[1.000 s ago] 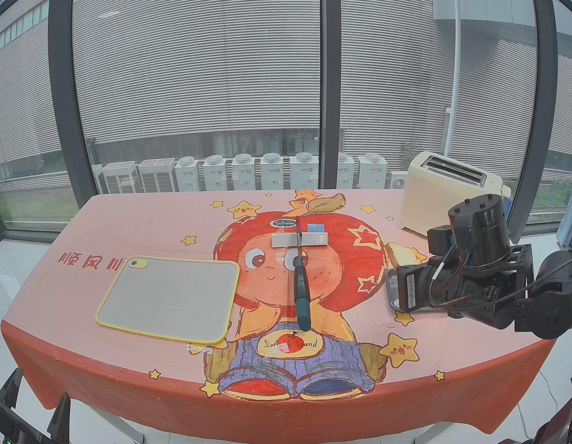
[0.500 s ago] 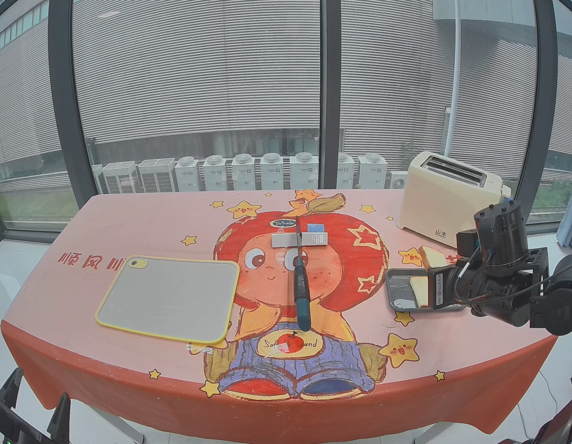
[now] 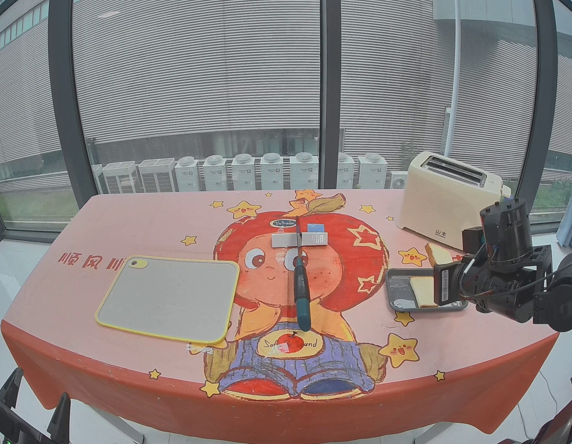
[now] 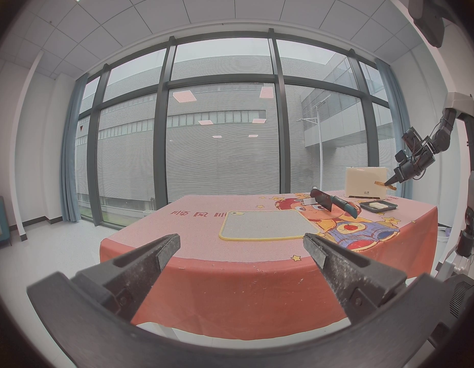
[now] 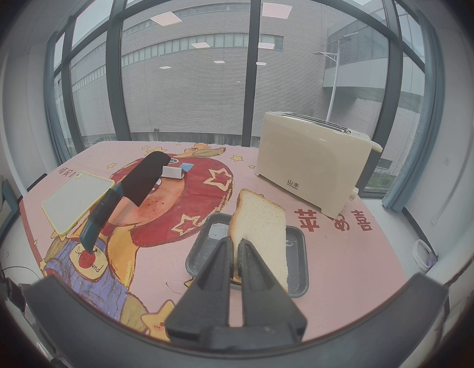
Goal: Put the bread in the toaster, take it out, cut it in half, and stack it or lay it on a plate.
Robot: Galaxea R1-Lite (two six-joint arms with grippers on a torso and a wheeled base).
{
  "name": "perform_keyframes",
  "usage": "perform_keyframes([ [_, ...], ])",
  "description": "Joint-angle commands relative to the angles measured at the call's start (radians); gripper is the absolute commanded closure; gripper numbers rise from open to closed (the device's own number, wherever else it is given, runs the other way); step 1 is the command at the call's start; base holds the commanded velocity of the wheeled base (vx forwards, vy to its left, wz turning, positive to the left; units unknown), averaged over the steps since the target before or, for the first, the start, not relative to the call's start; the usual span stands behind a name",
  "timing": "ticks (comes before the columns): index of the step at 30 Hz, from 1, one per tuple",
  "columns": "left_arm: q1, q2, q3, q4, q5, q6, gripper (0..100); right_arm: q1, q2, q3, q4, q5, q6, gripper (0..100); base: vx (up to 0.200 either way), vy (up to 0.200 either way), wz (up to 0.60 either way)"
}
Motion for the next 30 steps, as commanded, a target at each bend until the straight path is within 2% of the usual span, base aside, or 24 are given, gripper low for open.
perform_keyframes([
  [1,0.000,0.002,0.018,0.001,0.000,0.000,0,-0.004,0.018,-0.005,0.001,0.000,-0.002,100,0.000,0.000,0.00],
  [30,0.000,0.002,0.018,0.001,0.000,-0.001,0,-0.026,0.173,-0.042,-0.008,0.000,-0.003,100,0.000,0.000,0.00],
])
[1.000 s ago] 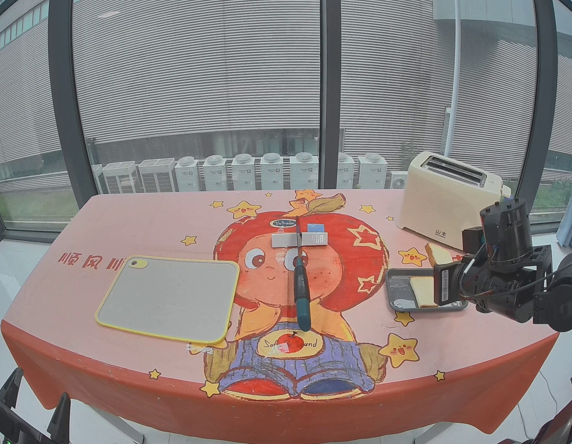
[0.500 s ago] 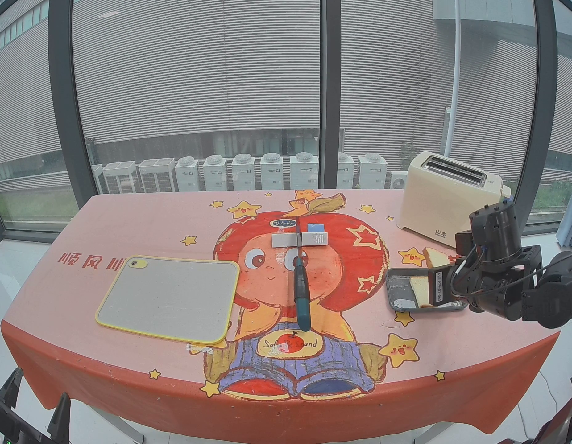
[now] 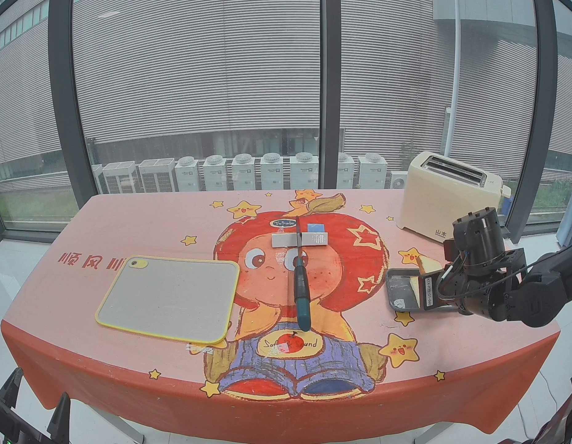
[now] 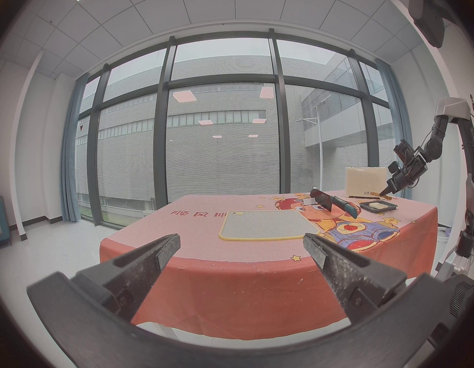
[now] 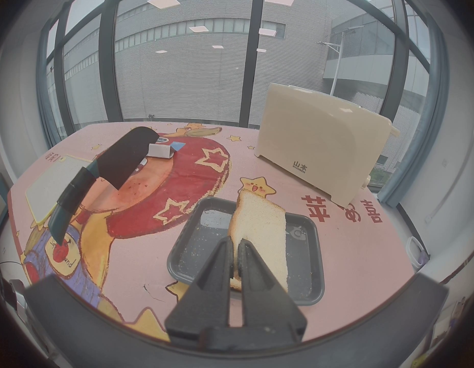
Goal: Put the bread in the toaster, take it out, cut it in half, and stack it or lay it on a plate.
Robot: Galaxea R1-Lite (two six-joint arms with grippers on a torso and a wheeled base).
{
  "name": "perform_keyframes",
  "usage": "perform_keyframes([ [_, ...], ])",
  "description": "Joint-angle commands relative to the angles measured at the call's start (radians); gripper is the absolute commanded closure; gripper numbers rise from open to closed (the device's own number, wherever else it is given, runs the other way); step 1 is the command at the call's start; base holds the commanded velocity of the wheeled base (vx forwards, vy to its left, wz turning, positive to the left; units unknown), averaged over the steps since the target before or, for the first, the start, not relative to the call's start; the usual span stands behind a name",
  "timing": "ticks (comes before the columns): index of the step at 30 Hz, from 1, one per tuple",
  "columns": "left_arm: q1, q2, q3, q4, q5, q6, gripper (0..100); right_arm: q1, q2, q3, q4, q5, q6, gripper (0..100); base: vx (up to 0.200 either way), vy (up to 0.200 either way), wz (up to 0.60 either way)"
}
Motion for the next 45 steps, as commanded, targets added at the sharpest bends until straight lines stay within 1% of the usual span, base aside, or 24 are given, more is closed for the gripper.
perform_keyframes([
  [1,0.000,0.002,0.018,-0.001,0.000,0.000,0,-0.003,0.027,0.000,-0.001,0.001,0.000,100,0.000,0.000,0.00],
  [14,0.000,0.002,0.018,0.001,0.000,0.000,0,-0.015,0.055,0.000,-0.001,-0.001,0.000,100,0.000,0.000,0.00],
  [35,0.000,0.002,0.018,0.001,0.000,0.000,0,-0.001,0.071,-0.003,-0.001,-0.001,0.000,100,0.000,0.000,0.00],
  [45,0.000,0.002,0.018,-0.001,0.000,0.000,0,0.020,0.070,-0.012,-0.001,-0.001,0.001,100,0.000,0.000,0.00],
])
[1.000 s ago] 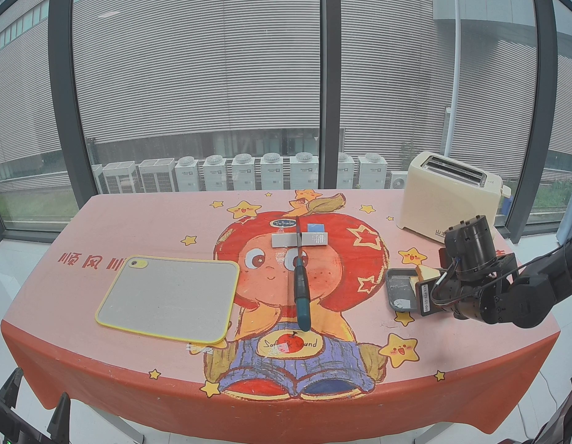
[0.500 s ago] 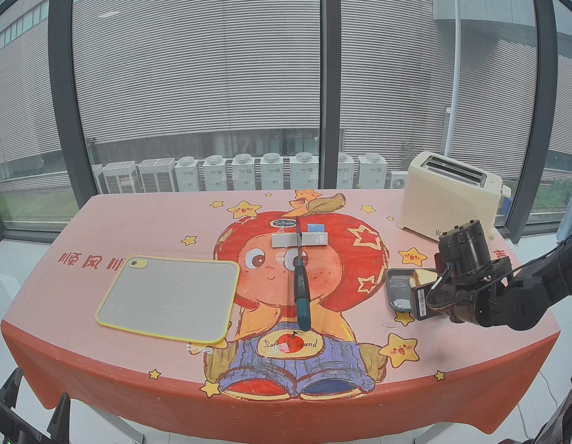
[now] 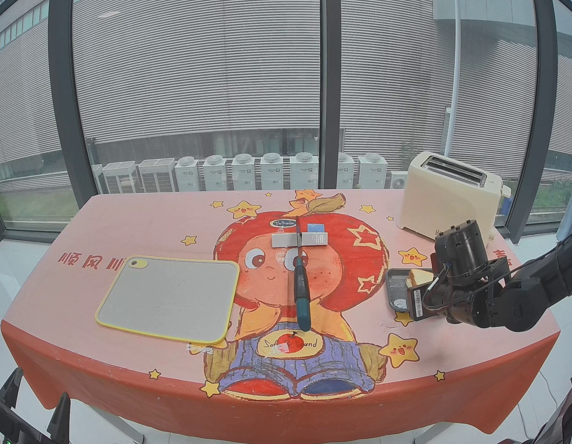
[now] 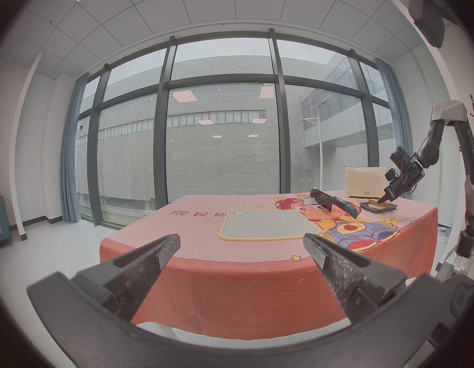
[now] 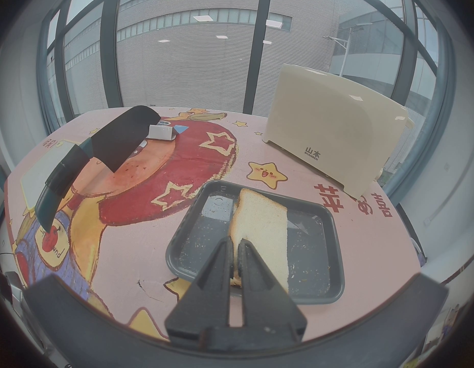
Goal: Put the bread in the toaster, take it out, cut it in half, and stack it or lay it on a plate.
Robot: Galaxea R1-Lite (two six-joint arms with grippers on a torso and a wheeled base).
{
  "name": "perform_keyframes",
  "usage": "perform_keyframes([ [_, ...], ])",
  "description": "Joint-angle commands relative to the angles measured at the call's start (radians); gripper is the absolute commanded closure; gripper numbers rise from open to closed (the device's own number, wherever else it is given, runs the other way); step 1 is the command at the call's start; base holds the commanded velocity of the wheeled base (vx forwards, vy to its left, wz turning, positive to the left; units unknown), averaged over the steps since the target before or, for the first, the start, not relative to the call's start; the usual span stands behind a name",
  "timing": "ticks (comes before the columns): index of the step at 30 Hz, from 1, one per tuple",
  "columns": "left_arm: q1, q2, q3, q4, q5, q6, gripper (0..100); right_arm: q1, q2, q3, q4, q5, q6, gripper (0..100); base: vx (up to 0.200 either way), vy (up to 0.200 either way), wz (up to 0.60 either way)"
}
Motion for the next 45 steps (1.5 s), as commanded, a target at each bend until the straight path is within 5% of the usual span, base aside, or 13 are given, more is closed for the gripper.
perform_keyframes([
  [1,0.000,0.002,0.018,-0.001,0.000,0.000,0,0.005,-0.002,-0.001,0.000,0.000,0.000,100,0.000,0.000,0.00],
  [8,0.000,0.002,0.018,-0.001,0.000,0.000,0,0.005,0.000,0.001,0.000,-0.002,0.000,100,0.000,0.000,0.00],
  [9,0.000,0.002,0.018,-0.001,0.000,0.000,0,0.005,0.000,0.002,0.000,-0.002,-0.001,0,0.000,0.000,0.00],
  [45,0.000,0.002,0.018,0.001,0.000,0.002,0,0.066,0.026,0.001,0.000,-0.040,0.016,0,0.000,0.000,0.00],
])
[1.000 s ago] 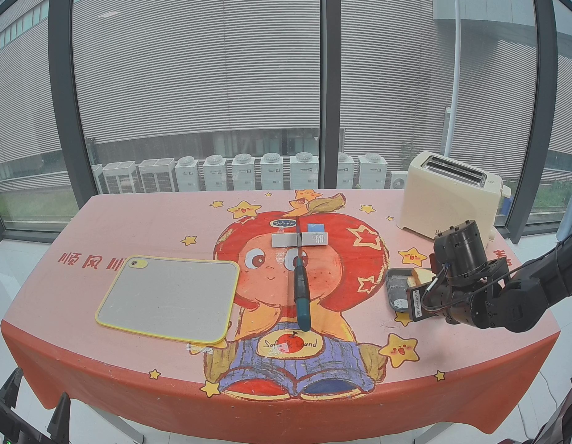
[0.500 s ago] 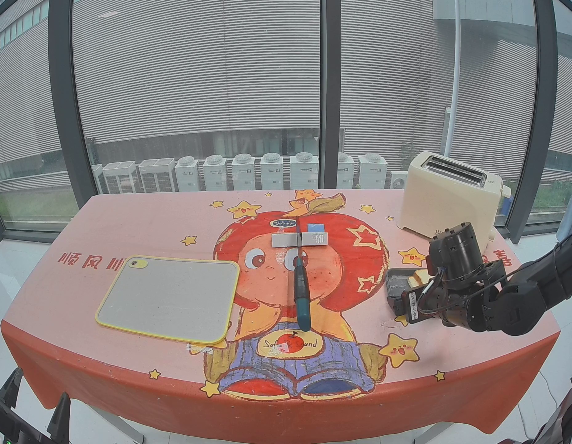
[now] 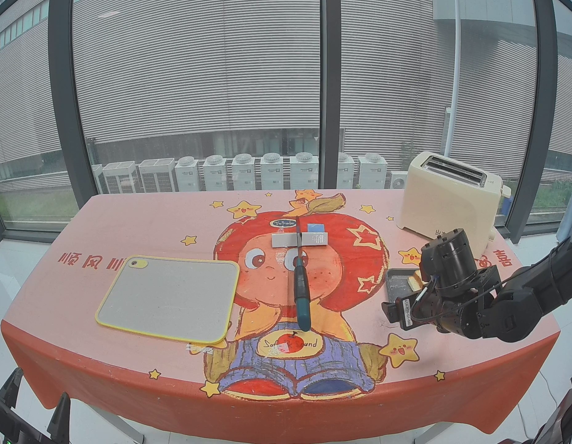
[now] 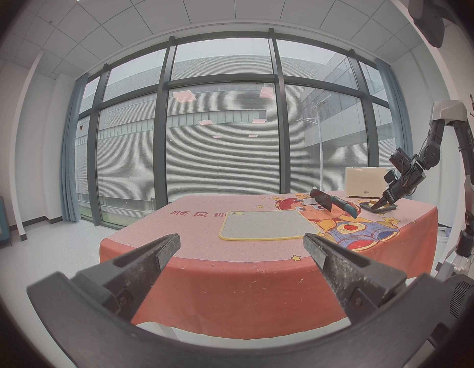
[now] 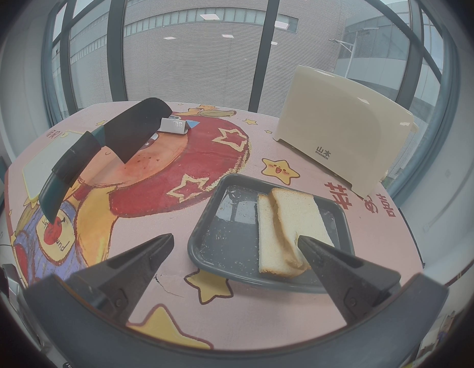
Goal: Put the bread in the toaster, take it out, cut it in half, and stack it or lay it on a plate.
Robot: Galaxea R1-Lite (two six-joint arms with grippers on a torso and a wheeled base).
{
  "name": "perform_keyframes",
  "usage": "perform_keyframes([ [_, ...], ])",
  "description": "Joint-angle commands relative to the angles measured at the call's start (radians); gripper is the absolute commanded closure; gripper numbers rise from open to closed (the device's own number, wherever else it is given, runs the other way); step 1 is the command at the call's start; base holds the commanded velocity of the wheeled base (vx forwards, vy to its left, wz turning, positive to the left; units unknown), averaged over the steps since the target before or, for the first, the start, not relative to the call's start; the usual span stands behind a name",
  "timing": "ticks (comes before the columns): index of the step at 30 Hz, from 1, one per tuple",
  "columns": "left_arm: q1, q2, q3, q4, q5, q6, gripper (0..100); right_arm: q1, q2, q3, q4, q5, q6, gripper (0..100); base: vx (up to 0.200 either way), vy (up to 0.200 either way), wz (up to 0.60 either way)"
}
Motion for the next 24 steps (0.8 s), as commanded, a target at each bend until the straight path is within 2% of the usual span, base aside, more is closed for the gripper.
perform_keyframes([
  [1,0.000,0.002,0.018,0.001,0.000,0.001,0,0.003,0.008,-0.002,0.000,0.000,0.001,0,0.000,0.000,0.00],
  [11,0.000,0.002,0.018,0.001,0.000,0.001,0,0.032,0.021,-0.019,0.000,0.000,0.025,0,0.000,0.000,0.00],
  [24,0.000,0.002,0.018,0.001,0.000,0.001,0,0.040,0.020,-0.037,-0.002,0.001,0.027,0,0.000,0.000,0.00],
])
